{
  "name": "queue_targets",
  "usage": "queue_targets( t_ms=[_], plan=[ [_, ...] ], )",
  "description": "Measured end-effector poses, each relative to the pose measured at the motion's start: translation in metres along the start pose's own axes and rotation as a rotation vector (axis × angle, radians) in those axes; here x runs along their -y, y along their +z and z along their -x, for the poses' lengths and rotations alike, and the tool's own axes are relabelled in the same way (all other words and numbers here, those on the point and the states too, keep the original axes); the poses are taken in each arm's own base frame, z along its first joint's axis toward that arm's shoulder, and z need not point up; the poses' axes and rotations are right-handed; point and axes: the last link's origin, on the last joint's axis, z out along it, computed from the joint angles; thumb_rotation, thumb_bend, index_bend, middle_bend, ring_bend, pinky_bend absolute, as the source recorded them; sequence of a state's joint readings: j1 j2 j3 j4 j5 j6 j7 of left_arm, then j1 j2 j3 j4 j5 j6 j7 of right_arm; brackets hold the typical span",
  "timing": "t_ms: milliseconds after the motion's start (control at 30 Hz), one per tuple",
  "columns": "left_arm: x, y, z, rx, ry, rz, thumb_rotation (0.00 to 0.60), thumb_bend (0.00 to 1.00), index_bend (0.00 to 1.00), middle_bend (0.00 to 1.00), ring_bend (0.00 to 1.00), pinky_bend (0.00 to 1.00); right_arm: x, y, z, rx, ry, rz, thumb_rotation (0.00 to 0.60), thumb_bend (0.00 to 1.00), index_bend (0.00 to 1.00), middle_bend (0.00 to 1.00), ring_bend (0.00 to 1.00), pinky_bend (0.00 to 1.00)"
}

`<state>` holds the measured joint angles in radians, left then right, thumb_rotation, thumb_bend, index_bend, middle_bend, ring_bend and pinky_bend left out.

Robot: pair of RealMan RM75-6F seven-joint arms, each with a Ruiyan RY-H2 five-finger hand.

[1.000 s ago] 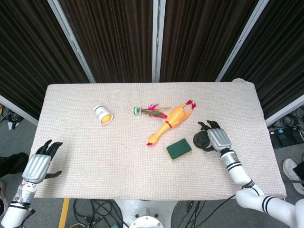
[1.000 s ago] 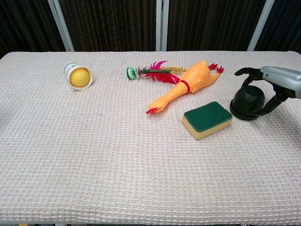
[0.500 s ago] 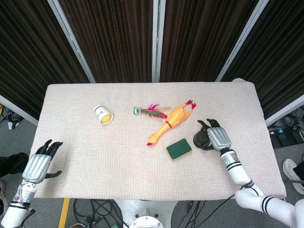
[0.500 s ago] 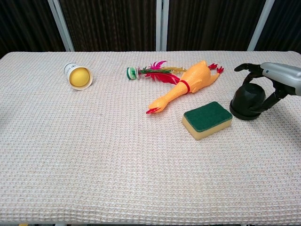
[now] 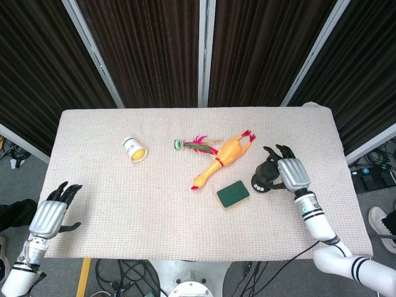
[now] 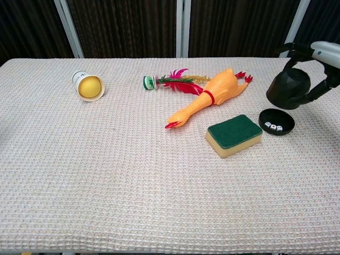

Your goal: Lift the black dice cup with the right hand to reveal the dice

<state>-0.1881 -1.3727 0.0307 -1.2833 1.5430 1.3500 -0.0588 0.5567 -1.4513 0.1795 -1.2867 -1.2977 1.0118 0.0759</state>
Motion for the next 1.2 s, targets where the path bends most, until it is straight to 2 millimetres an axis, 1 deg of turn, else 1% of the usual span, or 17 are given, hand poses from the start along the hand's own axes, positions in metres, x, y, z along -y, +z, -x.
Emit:
queue_targets(
  t_ms=[67,200,433,533,600,700,733,800,867,1000,1067,1200],
  plan=[
    [-0.001,0.0,0.0,-0.001,0.0,0.002,0.6,0.03,0.09,0.11,0.02,0.21,-0.007,-0.002,-0.004,-0.011,-0.001,0.022,0.6,0.1,0.1,0.37,0.0,0.0],
    [-0.002,0.001,0.0,-0.003,0.001,0.006,0.6,0.03,0.09,0.11,0.02,0.21,-0.026,-0.007,-0.006,-0.015,-0.003,0.078,0.6,0.1,0.1,0.37,0.0,0.0],
    [-0.004,0.002,-0.001,-0.001,0.009,0.012,0.6,0.03,0.09,0.11,0.02,0.21,-0.073,-0.024,0.001,-0.003,-0.016,0.198,0.6,0.1,0.1,0.37,0.0,0.0],
    [-0.006,0.003,0.0,0.0,0.011,0.014,0.6,0.03,0.09,0.11,0.02,0.21,-0.091,-0.031,0.005,0.003,-0.005,0.242,0.6,0.1,0.1,0.37,0.0,0.0],
    [-0.007,0.003,0.0,0.0,0.014,0.016,0.6,0.03,0.09,0.11,0.02,0.21,-0.099,-0.034,0.008,0.007,0.009,0.258,0.6,0.1,0.1,0.37,0.0,0.0],
    [-0.008,0.003,-0.001,-0.002,0.016,0.018,0.6,0.03,0.09,0.11,0.02,0.21,-0.103,-0.037,0.013,0.02,0.053,0.264,0.6,0.1,0.1,0.35,0.0,0.0],
    [-0.008,0.003,-0.001,-0.003,0.017,0.017,0.6,0.03,0.09,0.11,0.02,0.21,-0.105,-0.038,0.014,0.024,0.066,0.263,0.6,0.08,0.09,0.33,0.0,0.0],
    [-0.008,0.003,-0.002,-0.006,0.019,0.016,0.6,0.03,0.09,0.11,0.02,0.21,-0.108,-0.038,0.016,0.032,0.069,0.261,0.6,0.04,0.04,0.26,0.0,0.0],
    [-0.008,0.003,-0.002,-0.007,0.02,0.015,0.6,0.03,0.09,0.11,0.02,0.21,-0.111,-0.039,0.018,0.052,0.069,0.257,0.6,0.0,0.0,0.16,0.0,0.0],
    [-0.008,0.003,-0.003,-0.007,0.02,0.015,0.6,0.03,0.09,0.11,0.02,0.21,-0.108,-0.041,0.015,0.055,0.087,0.235,0.6,0.0,0.0,0.06,0.0,0.0],
    [-0.009,0.003,-0.003,-0.008,0.019,0.015,0.6,0.03,0.09,0.11,0.02,0.21,-0.106,-0.042,0.011,0.041,0.102,0.219,0.6,0.0,0.0,0.03,0.0,0.0],
    [-0.009,0.004,-0.004,-0.015,0.016,0.017,0.6,0.03,0.09,0.11,0.02,0.21,-0.099,-0.046,0.001,0.017,0.112,0.183,0.6,0.0,0.0,0.01,0.0,0.0]
  ],
)
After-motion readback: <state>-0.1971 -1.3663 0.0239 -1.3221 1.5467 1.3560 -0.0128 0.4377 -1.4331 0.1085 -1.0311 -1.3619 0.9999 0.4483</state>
